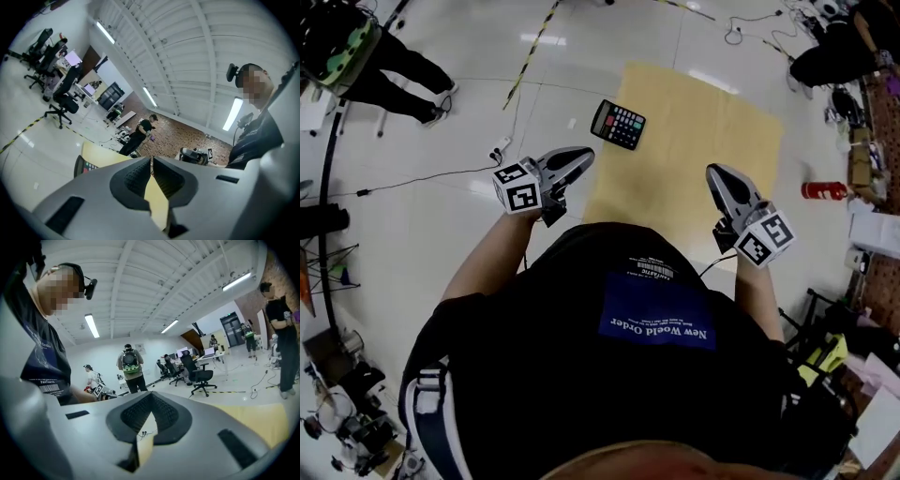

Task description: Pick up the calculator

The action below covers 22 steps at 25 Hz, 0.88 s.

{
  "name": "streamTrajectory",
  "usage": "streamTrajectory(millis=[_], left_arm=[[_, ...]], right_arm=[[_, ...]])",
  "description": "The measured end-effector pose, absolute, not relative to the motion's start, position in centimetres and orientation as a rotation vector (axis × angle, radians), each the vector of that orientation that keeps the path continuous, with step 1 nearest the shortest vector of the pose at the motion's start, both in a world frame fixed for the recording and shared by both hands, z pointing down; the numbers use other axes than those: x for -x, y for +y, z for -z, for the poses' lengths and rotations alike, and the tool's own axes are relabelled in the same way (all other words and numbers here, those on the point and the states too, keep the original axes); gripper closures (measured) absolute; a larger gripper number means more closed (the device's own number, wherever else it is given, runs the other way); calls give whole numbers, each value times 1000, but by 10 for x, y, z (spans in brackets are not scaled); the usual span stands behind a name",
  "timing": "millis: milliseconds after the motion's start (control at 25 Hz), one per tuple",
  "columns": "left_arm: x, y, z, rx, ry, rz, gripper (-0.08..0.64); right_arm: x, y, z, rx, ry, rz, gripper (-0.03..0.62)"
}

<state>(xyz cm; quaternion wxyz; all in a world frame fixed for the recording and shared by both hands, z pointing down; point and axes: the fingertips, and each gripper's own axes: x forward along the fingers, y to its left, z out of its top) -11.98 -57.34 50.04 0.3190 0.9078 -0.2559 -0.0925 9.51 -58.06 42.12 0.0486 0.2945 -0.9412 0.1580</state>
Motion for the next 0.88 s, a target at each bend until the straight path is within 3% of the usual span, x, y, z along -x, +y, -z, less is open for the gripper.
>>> streamTrajectory(millis=[320,400,600,880], left_arm=[[157,-609,-605,-2039,-986,217,549],[165,-619,-633,-1965,-1019,213,473],[166,-645,-696,-1869,-969,201,385],[145,-692,-714,-1861,-864,315,380]], right_arm=[[-101,-601,-467,-741,-2837,-570,607],[-101,-604,-473,-737,-2825,-595,607],[-105,-609,-500,-782,-2772,-675,607],[-102,-607,-538,-788,-2695,-765,607]])
